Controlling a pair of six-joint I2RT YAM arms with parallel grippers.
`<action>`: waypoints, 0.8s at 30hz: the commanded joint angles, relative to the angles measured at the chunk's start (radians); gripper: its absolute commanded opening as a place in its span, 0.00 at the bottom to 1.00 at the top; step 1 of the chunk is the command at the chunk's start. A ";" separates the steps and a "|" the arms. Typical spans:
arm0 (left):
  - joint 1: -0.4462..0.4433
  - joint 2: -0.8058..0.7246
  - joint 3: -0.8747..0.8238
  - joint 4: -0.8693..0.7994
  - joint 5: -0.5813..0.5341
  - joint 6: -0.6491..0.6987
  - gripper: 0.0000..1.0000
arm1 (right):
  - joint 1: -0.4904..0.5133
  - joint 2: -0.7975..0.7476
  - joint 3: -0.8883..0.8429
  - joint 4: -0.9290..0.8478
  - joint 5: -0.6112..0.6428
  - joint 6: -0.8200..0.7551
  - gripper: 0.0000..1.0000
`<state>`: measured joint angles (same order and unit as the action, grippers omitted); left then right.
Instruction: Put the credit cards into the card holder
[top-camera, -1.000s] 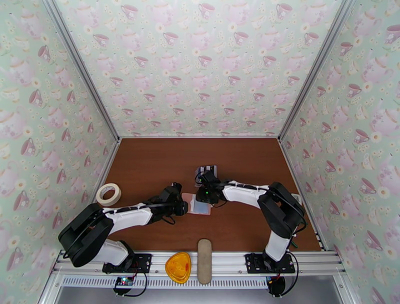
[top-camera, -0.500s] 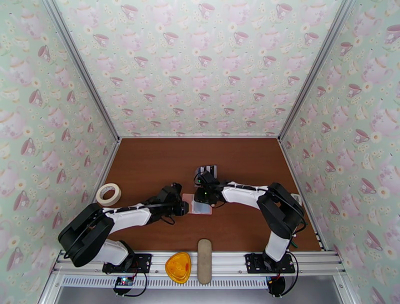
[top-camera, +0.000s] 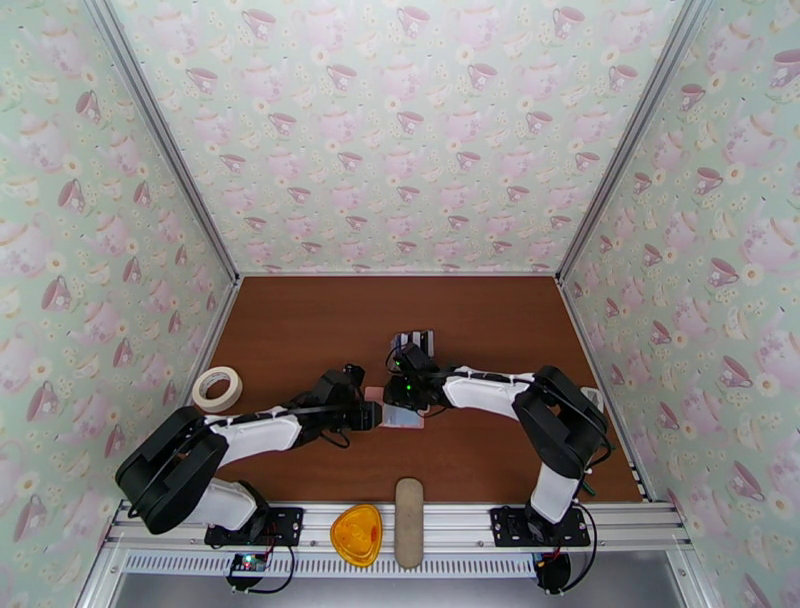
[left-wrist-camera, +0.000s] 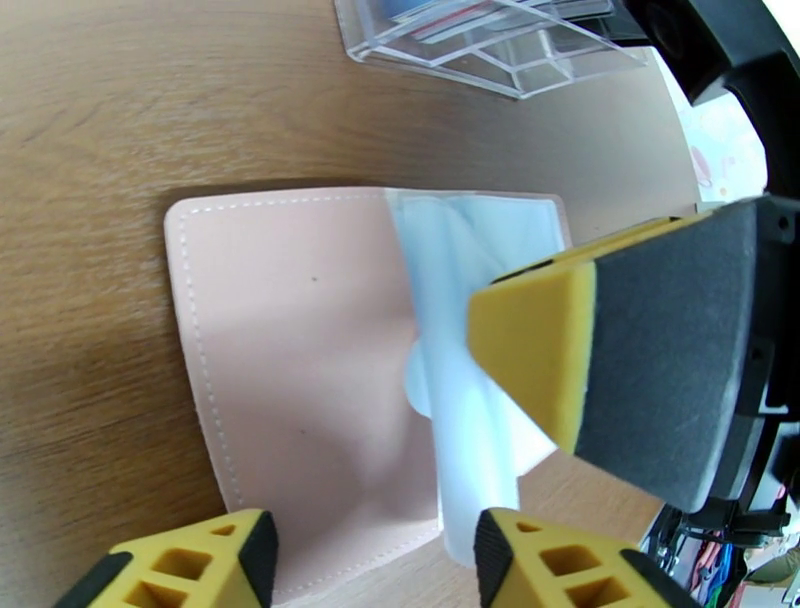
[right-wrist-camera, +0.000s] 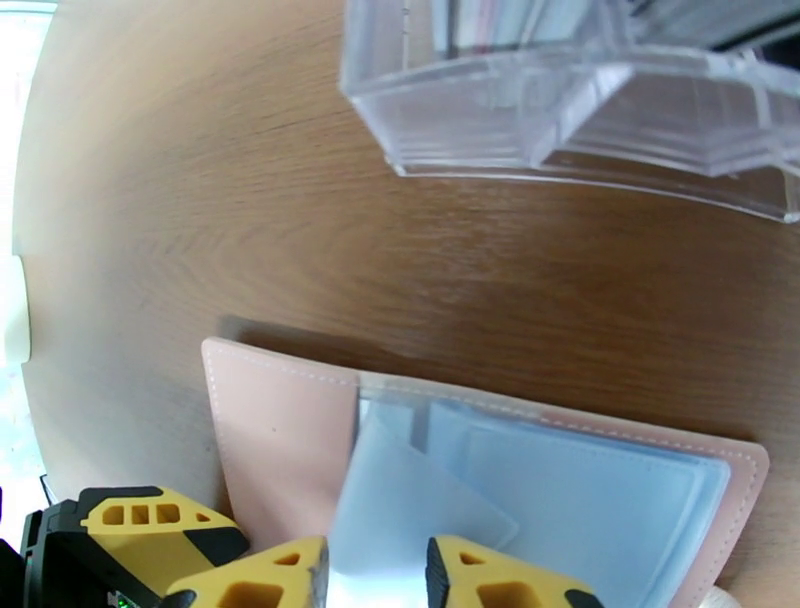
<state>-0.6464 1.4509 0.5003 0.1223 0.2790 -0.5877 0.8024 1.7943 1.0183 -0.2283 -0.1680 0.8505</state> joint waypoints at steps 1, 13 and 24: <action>0.006 -0.008 -0.017 -0.007 0.024 -0.001 0.65 | 0.014 0.022 -0.012 0.032 -0.026 0.019 0.31; 0.007 -0.004 0.004 -0.084 -0.021 0.035 0.66 | 0.017 0.021 0.012 0.046 -0.033 0.036 0.27; 0.007 0.000 0.007 -0.122 -0.068 0.054 0.56 | 0.017 -0.010 0.047 0.020 -0.022 0.026 0.27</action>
<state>-0.6464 1.4467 0.5064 0.0826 0.2512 -0.5488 0.8124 1.8111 1.0340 -0.1936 -0.1905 0.8719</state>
